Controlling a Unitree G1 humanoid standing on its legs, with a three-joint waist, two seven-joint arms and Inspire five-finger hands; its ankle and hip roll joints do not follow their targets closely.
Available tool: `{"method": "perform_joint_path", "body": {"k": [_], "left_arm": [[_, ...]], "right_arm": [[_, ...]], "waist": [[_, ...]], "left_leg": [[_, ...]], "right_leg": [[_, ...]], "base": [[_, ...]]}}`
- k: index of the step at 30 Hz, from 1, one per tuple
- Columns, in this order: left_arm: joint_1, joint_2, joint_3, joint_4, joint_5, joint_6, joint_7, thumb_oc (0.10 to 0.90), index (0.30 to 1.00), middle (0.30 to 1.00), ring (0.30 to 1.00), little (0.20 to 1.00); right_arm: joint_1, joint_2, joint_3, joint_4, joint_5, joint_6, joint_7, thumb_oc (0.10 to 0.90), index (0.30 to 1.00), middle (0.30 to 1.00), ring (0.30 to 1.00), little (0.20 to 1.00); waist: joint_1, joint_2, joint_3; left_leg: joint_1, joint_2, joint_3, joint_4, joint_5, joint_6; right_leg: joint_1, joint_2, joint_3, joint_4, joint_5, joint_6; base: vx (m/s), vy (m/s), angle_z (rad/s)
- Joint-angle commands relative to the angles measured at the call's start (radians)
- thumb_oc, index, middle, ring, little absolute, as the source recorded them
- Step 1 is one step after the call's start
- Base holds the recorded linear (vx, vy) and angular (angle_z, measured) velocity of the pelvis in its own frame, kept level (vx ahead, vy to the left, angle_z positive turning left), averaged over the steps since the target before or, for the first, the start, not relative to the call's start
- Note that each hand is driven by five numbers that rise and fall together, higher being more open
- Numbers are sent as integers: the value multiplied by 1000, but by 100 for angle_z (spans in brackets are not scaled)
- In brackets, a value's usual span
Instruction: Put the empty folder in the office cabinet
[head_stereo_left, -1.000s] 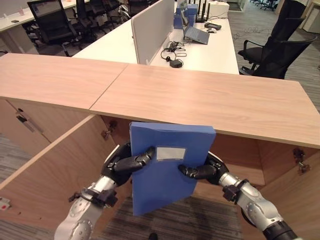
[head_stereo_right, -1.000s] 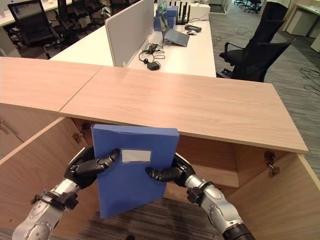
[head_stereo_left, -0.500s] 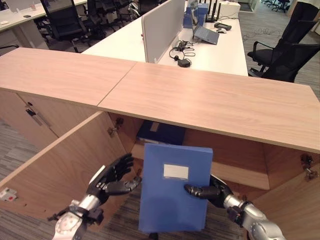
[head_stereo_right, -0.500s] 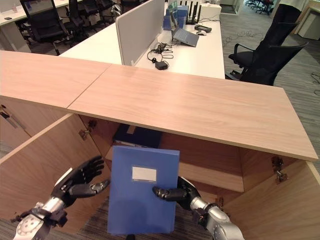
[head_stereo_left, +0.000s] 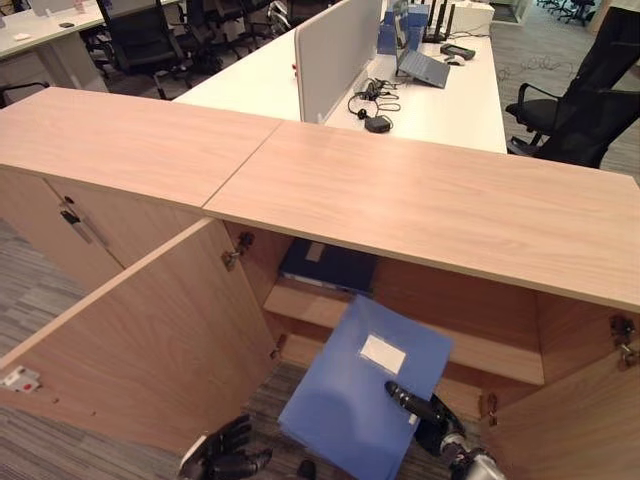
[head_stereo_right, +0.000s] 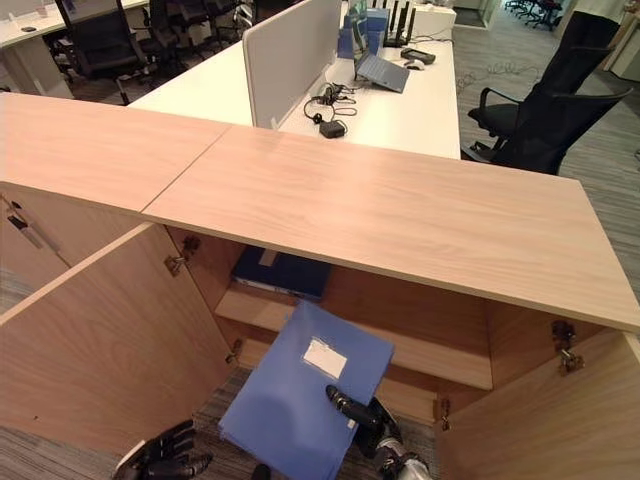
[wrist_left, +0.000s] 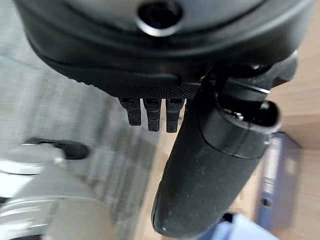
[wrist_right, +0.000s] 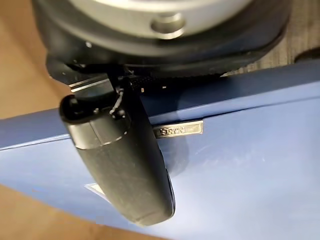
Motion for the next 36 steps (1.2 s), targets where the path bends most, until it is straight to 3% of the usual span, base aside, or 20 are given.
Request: {"method": "perform_joint_path", "body": {"k": [1, 4, 7, 11, 12, 15, 17, 19, 23, 24, 26, 33, 35, 36], "left_arm": [[-86, 8, -21, 1, -22, -64, 45, 800, 900, 900, 900, 900], [-112, -10, -94, 49, -26, -67, 84, 800, 900, 900, 900, 900], [-132, -20, -135, 75, -33, -67, 94, 800, 900, 900, 900, 900], [-163, -11, -201, 80, -33, -72, 101, 800, 900, 900, 900, 900], [-174, 0, -226, 74, -37, -72, 99, 800, 900, 900, 900, 900], [-182, 10, -239, 67, -38, -73, 96, 800, 900, 900, 900, 900], [-187, 25, -261, 74, -30, -73, 91, 800, 900, 900, 900, 900], [-188, 27, -266, 76, -30, -73, 90, 800, 900, 900, 900, 900], [-206, 44, -297, 104, -30, -67, 94, 800, 900, 900, 900, 900], [-209, 42, -298, 105, -31, -68, 95, 800, 900, 900, 900, 900], [-208, 47, -309, 104, -37, -68, 95, 800, 900, 900, 900, 900], [-187, 54, -345, 81, -62, -72, 89, 800, 900, 900, 900, 900], [-180, 64, -357, 68, -70, -77, 87, 800, 900, 900, 900, 900], [-180, 64, -357, 67, -70, -78, 87, 800, 900, 900, 900, 900]], "right_arm": [[-170, 0, -108, -68, 171, -181, -57, 400, 300, 300, 300, 300], [-303, 9, -167, -9, 240, -273, -164, 400, 300, 300, 300, 300], [-393, -4, -203, 60, 276, -314, -210, 400, 300, 300, 300, 300], [-536, -53, -279, 140, 350, -368, -265, 400, 300, 300, 300, 300], [-610, -104, -321, 178, 386, -390, -279, 400, 300, 300, 300, 300], [-667, -150, -349, 226, 407, -403, -294, 400, 300, 300, 300, 300], [-758, -240, -381, 321, 430, -403, -316, 400, 300, 300, 300, 300], [-777, -261, -389, 345, 440, -400, -318, 400, 300, 300, 300, 300], [-932, -410, -407, 495, 492, -382, -342, 400, 300, 300, 300, 300], [-938, -415, -406, 501, 493, -381, -341, 400, 300, 300, 300, 300], [-984, -454, -389, 525, 488, -374, -351, 400, 300, 300, 300, 300], [-1173, -620, -315, 593, 476, -354, -376, 400, 300, 300, 300, 300], [-1231, -662, -278, 597, 469, -354, -382, 400, 300, 300, 300, 300], [-1233, -663, -276, 599, 470, -354, -381, 400, 300, 300, 300, 300]], "waist": [[4, 19, 16], [23, 34, 34], [38, 44, 47], [63, 68, 68], [73, 80, 78], [82, 88, 82], [93, 104, 87], [96, 107, 87], [114, 137, 89], [115, 138, 90], [118, 144, 87], [145, 200, 109], [146, 213, 118], [149, 217, 124]], "left_leg": [[16, -28, -28, -3, -84, 14], [-3, -30, -45, -3, -85, 12], [-20, -31, -55, -3, -79, 9], [-54, -34, -77, -3, -68, 2], [-73, -36, -84, -3, -64, -2], [-88, -36, -90, -3, -61, -4], [-106, -40, -96, -3, -58, -8], [-109, -40, -97, -3, -57, -8], [-134, -44, -106, -3, -52, -14], [-136, -44, -106, -2, -52, -14], [-134, -42, -107, -3, -69, -18], [-182, -47, -81, 5, -47, -18], [-199, -43, -76, 2, -61, -22], [-209, -46, -71, 8, -43, -19]], "right_leg": [[70, -4, -20, 8, -118, 53], [62, -1, -31, 8, -127, 49], [52, 0, -42, 8, -128, 49], [30, 0, -62, 8, -131, 48], [17, -2, -69, 9, -133, 49], [5, -3, -73, 9, -133, 50], [-9, -5, -78, 10, -135, 50], [-12, -6, -80, 10, -136, 50], [-26, -10, -94, 12, -143, 52], [-27, -10, -94, 12, -143, 52], [-26, -7, -76, 9, -162, 54], [-94, -25, -70, 36, -153, 53], [-128, -29, -47, 61, -182, 52], [-140, -34, -61, 67, -163, 51]], "base": [[-5, -4, 15], [-8, -12, 13], [-26, -7, 14], [-12, -4, 18], [-7, -9, 37], [-12, -16, 15], [24, -27, 6], [15, -9, 2], [38, -30, 12], [38, -17, 8], [71, -29, 5], [54, -12, -3], [93, -50, -6], [33, -9, -15]]}}
